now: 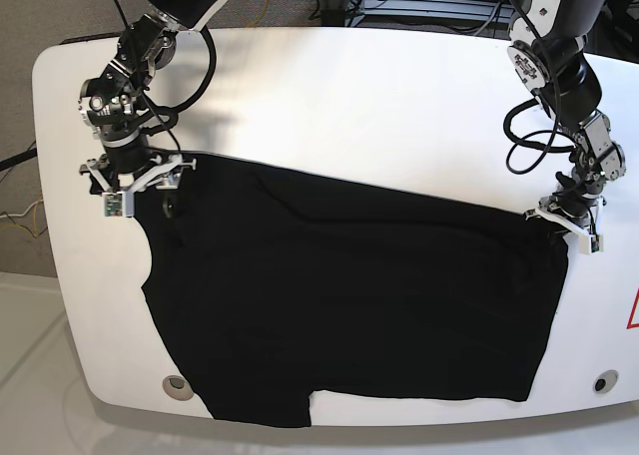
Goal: Fold the T-shirt properly
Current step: 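Hold the corners low while adjusting the left gripper's grip on the shirt, then pull both held shoulder corners toward the robot, dragging the black shirt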
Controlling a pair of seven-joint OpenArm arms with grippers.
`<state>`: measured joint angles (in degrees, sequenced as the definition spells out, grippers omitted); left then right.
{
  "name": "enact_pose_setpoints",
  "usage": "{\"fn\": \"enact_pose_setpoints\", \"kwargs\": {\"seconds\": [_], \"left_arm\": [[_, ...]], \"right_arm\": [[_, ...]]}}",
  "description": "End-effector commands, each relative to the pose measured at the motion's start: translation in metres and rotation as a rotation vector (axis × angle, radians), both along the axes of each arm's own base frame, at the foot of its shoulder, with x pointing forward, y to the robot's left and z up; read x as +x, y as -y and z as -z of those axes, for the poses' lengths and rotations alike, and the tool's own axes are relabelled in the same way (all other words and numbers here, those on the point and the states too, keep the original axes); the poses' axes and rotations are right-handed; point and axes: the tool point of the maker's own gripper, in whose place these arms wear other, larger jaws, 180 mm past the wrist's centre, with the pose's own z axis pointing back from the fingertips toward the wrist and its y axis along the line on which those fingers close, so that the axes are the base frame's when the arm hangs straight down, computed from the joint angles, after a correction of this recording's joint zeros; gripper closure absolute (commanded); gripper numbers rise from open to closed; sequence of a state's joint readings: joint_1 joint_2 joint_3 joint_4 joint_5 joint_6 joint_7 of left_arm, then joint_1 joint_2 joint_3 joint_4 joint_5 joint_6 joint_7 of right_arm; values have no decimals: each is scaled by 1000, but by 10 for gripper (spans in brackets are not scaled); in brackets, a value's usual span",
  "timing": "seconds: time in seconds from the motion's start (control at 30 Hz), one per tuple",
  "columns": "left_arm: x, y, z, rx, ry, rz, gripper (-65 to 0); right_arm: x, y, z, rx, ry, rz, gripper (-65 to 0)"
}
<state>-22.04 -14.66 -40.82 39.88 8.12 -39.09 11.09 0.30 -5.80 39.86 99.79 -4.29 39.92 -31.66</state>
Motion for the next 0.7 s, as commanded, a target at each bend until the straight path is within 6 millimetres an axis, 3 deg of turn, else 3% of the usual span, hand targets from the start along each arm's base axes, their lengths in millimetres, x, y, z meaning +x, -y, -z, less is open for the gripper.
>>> {"fn": "enact_pose_setpoints", "kwargs": {"seconds": [0.0, 0.13, 0.37, 0.67], "left_arm": [[8, -7, -14, 19, 28, 2, -61], [2, -7, -8, 19, 13, 2, -61], [-1, -6, -5, 22, 7, 4, -61], [-2, -6, -4, 22, 6, 4, -61]], "right_arm": [[5, 11, -20, -18, 66, 28, -435], [1, 26, -20, -18, 66, 75, -437], [-14, 41, 2, 17, 16, 131, -438], [-24, 41, 21, 57, -27, 152, -437]]}}
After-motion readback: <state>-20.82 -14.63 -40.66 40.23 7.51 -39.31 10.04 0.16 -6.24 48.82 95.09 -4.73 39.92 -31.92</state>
